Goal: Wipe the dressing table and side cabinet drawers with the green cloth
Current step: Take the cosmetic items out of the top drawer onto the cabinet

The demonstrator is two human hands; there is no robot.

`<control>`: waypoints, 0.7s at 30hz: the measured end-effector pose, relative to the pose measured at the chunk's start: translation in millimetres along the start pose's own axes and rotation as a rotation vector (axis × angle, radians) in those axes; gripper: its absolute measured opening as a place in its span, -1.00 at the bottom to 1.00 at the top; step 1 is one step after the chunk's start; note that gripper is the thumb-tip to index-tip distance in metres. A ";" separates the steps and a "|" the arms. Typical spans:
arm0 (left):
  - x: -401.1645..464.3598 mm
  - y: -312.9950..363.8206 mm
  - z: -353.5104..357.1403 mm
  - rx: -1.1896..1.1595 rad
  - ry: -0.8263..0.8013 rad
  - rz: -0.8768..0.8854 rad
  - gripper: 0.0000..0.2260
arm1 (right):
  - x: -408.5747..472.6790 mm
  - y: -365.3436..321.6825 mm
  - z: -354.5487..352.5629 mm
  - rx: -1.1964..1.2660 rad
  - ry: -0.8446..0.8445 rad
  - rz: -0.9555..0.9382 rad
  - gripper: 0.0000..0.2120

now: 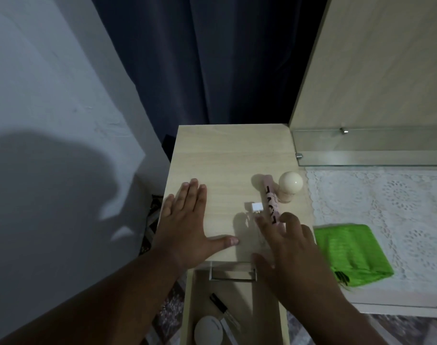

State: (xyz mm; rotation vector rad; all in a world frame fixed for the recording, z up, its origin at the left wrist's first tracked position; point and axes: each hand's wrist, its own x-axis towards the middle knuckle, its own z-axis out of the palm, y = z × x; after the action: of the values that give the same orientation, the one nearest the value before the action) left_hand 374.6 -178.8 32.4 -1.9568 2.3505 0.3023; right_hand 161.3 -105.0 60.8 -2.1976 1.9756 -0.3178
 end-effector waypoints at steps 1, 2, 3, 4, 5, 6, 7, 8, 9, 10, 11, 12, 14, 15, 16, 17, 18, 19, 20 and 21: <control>-0.2 0.1 0.4 0.003 -0.001 0.002 0.21 | -0.5 2.5 6.5 0.016 0.044 -0.014 -0.34; -0.2 0.1 0.6 0.003 -0.003 0.003 0.20 | 1.0 4.1 11.3 0.025 0.079 -0.019 -0.40; -0.2 -0.1 0.7 0.002 -0.005 0.004 0.20 | 4.1 4.6 14.8 0.029 0.106 -0.018 -0.44; -0.4 -0.2 0.7 0.002 -0.008 0.004 0.20 | 7.3 5.2 18.2 0.033 0.128 -0.014 -0.47; -0.4 -0.1 0.7 0.001 -0.009 0.004 0.20 | 11.0 5.8 20.9 0.038 0.148 -0.011 -0.47; -0.4 -0.3 0.6 -0.003 -0.009 0.005 0.20 | 14.4 6.7 23.3 0.043 0.163 -0.008 -0.47; -0.9 -0.5 1.0 -0.006 -0.010 0.004 0.20 | 17.6 7.5 25.5 0.047 0.173 -0.004 -0.45; -0.6 -0.6 1.4 -0.007 -0.012 0.003 0.21 | 21.1 8.5 27.0 0.050 0.179 0.002 -0.44; -0.8 -0.6 2.0 -0.004 -0.015 0.000 0.21 | 23.8 8.8 28.6 0.054 0.178 0.007 -0.43; -1.5 -0.7 2.7 -0.001 -0.018 -0.003 0.21 | 25.6 8.2 30.2 0.051 0.178 0.012 -0.43; -0.5 -0.6 2.6 0.002 -0.022 -0.001 0.21 | 27.7 7.3 29.6 0.038 0.177 0.015 -0.42; -2.2 -1.0 4.2 0.004 -0.029 -0.002 0.21 | 26.6 6.3 29.0 0.017 0.173 0.021 -0.42; -1.2 -1.0 4.0 0.001 -0.029 0.004 0.20 | 23.4 5.3 21.2 -0.043 0.191 0.026 -0.45; -1.8 -1.1 4.6 -0.001 -0.032 0.004 0.21 | 17.0 2.9 16.2 -0.032 0.232 0.019 -0.50; -0.4 -0.6 3.8 0.001 -0.028 0.006 0.21 | 9.5 -1.0 10.2 0.018 0.301 -0.007 -0.60; -0.9 -1.3 4.5 0.007 -0.030 0.006 0.22 | -2.0 -7.0 7.9 0.110 0.351 -0.052 -0.70; 0.3 -0.8 3.0 0.009 -0.030 0.008 0.23 | -13.5 -12.8 10.4 0.210 0.353 -0.117 -0.79; -0.2 -1.3 3.4 0.010 -0.035 0.011 0.23 | -26.1 -19.7 18.6 0.293 0.277 -0.188 -0.84; 0.9 -1.4 2.3 0.005 -0.035 0.012 0.23 | -37.0 -25.6 31.5 0.341 0.143 -0.247 -0.84; 0.9 -1.8 3.1 -0.002 -0.036 0.013 0.22 | -48.3 -31.0 49.9 0.366 -0.043 -0.285 -0.84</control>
State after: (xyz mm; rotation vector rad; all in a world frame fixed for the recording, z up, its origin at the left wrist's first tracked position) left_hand 376.0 -179.3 29.1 -1.9212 2.3427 0.3374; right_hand 199.6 -54.4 18.7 -2.2113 1.4401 -0.6100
